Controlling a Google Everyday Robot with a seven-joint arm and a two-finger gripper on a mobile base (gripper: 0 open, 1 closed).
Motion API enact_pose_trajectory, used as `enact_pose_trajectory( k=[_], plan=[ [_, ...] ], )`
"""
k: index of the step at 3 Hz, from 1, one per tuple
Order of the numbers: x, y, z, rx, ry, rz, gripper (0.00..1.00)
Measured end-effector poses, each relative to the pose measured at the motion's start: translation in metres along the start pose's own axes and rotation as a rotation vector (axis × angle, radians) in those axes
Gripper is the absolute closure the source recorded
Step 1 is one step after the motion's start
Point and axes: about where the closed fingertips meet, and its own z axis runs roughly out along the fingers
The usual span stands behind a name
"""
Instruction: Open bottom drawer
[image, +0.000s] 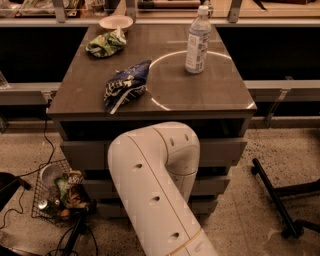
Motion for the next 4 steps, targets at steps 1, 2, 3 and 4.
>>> enact_pose_trajectory(
  k=[1, 2, 3, 4],
  plan=[
    [-0.001, 0.000, 0.006, 0.019, -0.007, 0.012, 0.00],
    [-0.005, 0.006, 0.017, 0.020, -0.009, 0.019, 0.00],
    [-0.007, 0.012, 0.038, 0.042, 0.007, 0.051, 0.00],
    [-0.011, 0.012, 0.056, 0.056, 0.009, 0.071, 0.00]
  ],
)
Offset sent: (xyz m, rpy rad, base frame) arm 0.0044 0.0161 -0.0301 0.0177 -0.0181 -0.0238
